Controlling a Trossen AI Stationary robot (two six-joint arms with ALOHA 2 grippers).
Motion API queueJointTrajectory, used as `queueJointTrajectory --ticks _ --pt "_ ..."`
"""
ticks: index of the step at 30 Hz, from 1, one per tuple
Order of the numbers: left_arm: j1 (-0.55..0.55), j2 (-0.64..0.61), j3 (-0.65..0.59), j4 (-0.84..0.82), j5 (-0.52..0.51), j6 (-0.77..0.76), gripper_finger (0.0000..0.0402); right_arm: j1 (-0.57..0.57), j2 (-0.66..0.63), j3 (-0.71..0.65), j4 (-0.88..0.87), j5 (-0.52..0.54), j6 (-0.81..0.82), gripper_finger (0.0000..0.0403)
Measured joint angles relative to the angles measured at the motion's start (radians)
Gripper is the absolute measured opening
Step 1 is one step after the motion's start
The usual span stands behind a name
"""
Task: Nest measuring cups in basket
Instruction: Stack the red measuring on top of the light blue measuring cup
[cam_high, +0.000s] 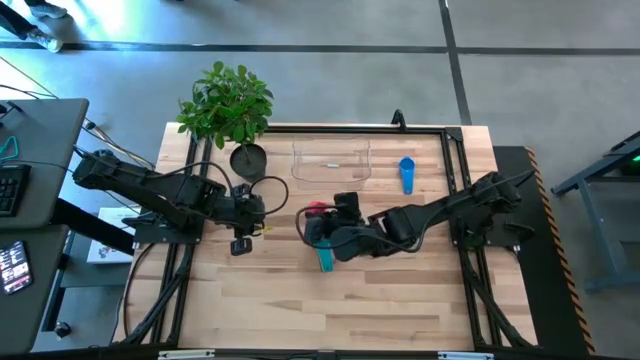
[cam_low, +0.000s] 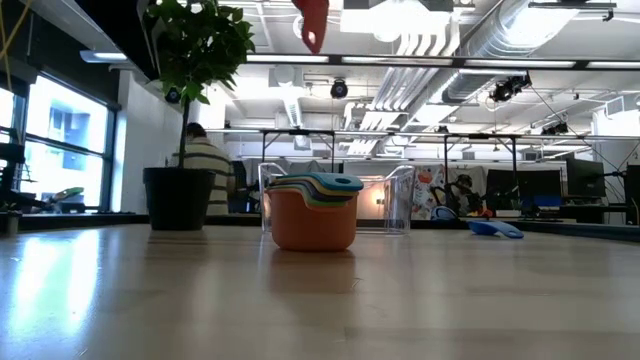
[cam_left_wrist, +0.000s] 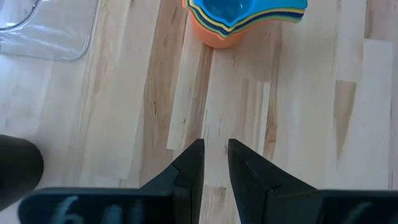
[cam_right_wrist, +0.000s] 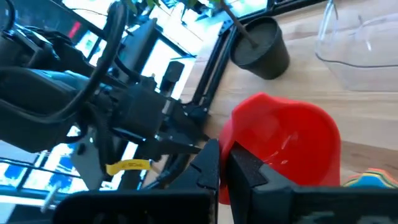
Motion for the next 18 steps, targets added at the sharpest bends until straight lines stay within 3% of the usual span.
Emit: queueJointTrajectory --ticks 7,18 --pt "0.000 0.000 0.000 0.000 0.000 0.001 0.0062 -0.001 0.025 0.001 0.086 -0.023 0.049 0.0000" --pt "0.000 0.000 0.000 -0.005 0.000 0.001 0.0062 -0.004 0.097 0.001 0.048 -0.132 0.209 0.0000"
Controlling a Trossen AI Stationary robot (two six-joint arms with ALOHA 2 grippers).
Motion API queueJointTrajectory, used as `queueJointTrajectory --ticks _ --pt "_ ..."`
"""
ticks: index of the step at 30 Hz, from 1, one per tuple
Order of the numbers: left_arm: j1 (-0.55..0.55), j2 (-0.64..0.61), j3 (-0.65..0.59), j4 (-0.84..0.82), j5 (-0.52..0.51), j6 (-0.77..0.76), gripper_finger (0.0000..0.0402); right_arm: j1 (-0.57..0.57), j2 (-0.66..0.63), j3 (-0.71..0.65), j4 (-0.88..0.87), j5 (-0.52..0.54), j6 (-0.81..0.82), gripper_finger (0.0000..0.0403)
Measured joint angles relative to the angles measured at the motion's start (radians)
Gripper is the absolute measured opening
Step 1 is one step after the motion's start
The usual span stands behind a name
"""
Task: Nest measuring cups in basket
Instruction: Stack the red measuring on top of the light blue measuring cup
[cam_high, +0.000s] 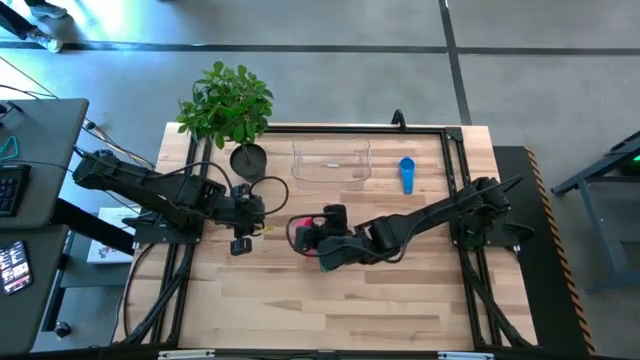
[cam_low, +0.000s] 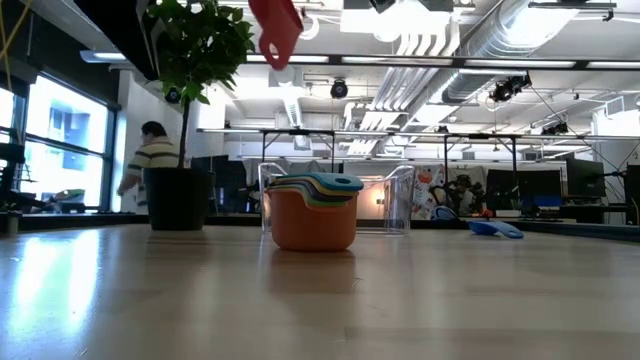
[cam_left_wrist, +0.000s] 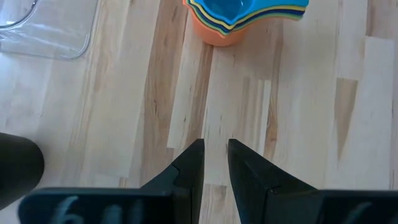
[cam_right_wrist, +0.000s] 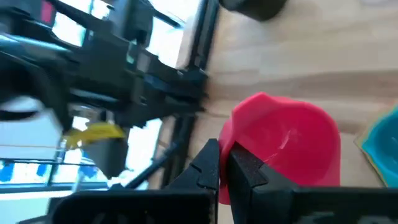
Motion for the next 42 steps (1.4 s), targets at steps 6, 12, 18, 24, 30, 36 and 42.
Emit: queueJointTrajectory --ticks 6,12,18,24,30,36,42 --pt "0.000 0.000 0.000 -0.002 0.000 0.000 0.0062 -0.017 0.023 0.000 -0.116 -0.102 0.092 0.0000" --pt "0.000 0.000 0.000 -0.001 0.000 0.000 0.0062 -0.050 0.024 -0.001 -0.251 -0.210 0.158 0.0000" --pt "0.001 0.000 0.000 -0.001 -0.003 0.000 0.0062 -0.093 0.024 -0.001 -0.282 -0.268 0.138 0.0000" --pt "0.001 0.000 0.000 -0.001 -0.003 0.000 0.0062 -0.127 0.038 -0.001 -0.302 -0.351 0.140 0.0000" --pt "0.001 0.000 0.000 0.003 -0.003 0.000 0.0062 -0.129 0.085 -0.002 -0.311 -0.407 0.205 0.0000" --pt "0.001 0.000 0.000 0.005 -0.003 -0.007 0.0062 -0.136 0.119 -0.002 -0.303 -0.436 0.232 0.0000" --pt "0.001 0.000 0.000 0.005 -0.003 -0.007 0.0062 -0.155 0.119 -0.002 -0.301 -0.443 0.233 0.0000"
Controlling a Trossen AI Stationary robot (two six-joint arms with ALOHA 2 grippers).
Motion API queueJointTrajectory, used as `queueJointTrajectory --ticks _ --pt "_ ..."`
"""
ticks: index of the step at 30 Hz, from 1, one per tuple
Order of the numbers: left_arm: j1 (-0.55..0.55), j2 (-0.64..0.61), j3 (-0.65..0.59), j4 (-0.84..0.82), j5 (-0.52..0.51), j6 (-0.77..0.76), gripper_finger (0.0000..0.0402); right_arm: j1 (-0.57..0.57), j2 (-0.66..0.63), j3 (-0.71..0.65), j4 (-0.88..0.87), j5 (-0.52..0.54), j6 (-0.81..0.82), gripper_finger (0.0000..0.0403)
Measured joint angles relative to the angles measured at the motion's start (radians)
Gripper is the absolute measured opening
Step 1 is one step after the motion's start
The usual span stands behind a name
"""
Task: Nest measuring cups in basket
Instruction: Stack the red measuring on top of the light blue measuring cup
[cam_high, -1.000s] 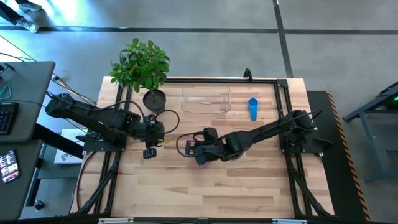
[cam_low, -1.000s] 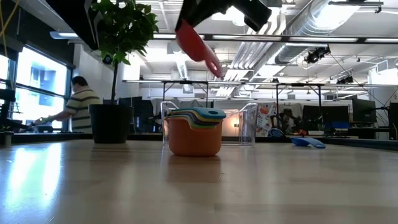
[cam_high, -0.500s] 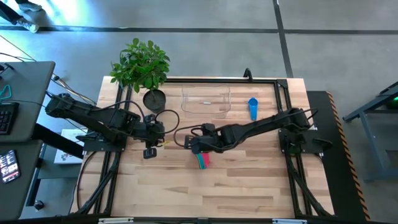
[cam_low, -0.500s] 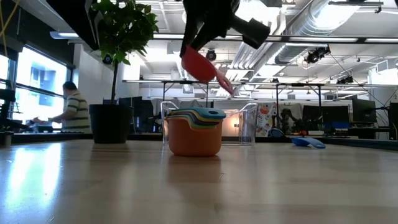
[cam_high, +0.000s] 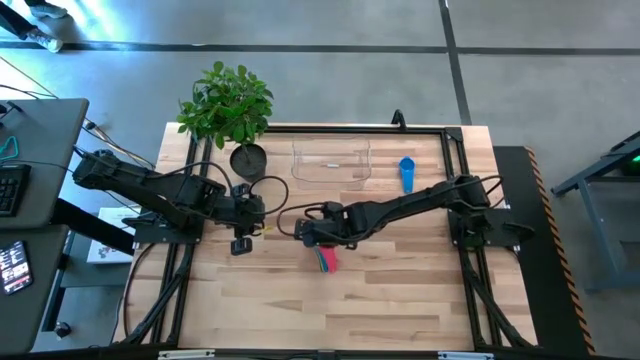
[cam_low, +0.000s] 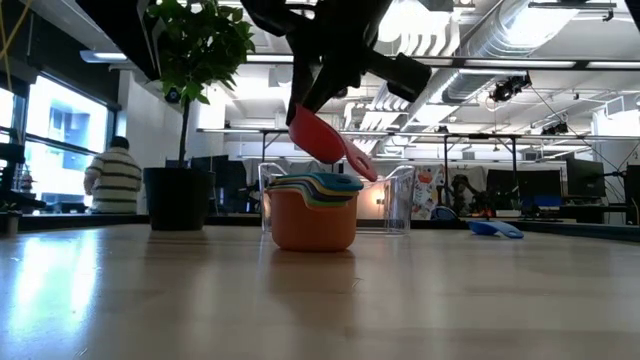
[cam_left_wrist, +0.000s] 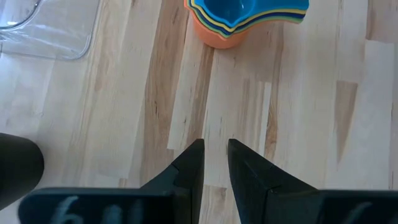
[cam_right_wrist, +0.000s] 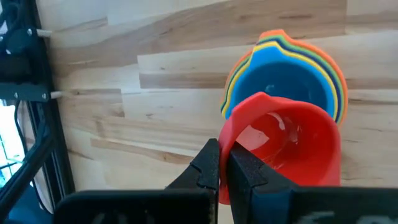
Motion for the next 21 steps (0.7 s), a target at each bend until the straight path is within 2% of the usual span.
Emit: queueJointTrajectory --ticks 21 --pt "0.000 0.000 0.000 0.000 0.000 0.024 0.0062 -0.039 0.000 0.000 -0.011 -0.041 0.005 0.0040"
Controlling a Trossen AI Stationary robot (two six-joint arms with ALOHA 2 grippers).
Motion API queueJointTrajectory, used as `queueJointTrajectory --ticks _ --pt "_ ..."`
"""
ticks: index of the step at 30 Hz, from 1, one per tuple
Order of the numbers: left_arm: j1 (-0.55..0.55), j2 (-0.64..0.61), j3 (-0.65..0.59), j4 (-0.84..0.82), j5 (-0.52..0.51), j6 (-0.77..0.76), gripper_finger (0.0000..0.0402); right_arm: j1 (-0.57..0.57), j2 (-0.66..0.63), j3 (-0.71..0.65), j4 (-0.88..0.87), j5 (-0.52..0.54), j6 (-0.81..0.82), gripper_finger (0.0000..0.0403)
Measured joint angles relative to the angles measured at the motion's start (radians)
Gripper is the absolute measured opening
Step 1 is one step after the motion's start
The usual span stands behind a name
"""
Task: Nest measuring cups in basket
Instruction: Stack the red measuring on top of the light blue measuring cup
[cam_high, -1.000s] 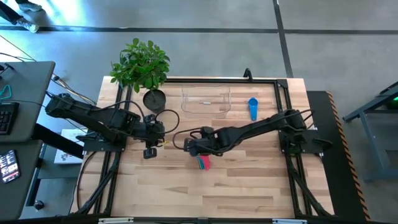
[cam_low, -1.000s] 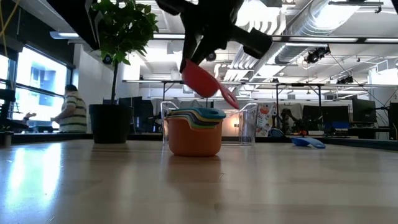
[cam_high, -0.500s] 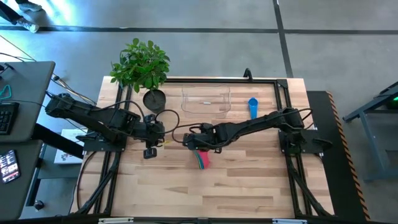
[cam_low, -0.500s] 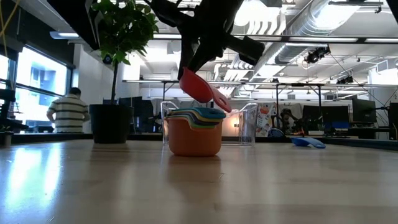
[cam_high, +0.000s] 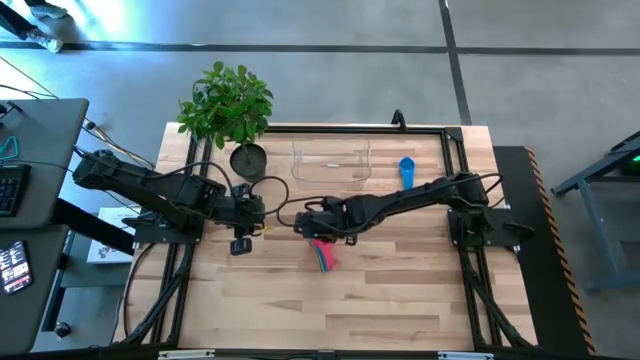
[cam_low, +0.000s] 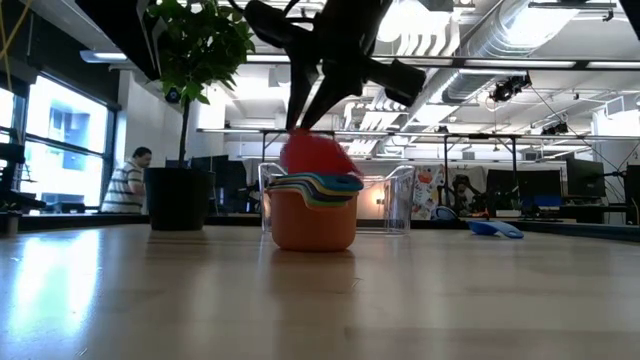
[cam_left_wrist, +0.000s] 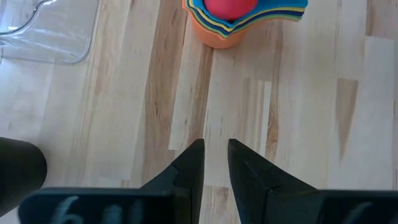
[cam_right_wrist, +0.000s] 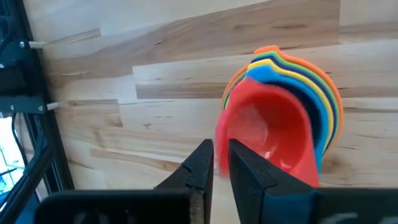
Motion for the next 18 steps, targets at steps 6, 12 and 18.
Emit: queueJointTrajectory --ticks 6,12,18 --pt "0.000 0.000 0.000 0.000 0.000 0.002 0.0062 0.000 0.000 0.000 -0.028 0.000 0.018 0.0042" --pt "0.000 0.000 0.000 0.000 0.000 0.002 0.0062 0.000 0.000 0.000 -0.031 0.001 -0.069 0.0040" --pt "0.000 0.000 0.000 0.000 0.000 -0.004 0.0062 -0.001 -0.010 0.000 -0.113 0.017 -0.173 0.0031"
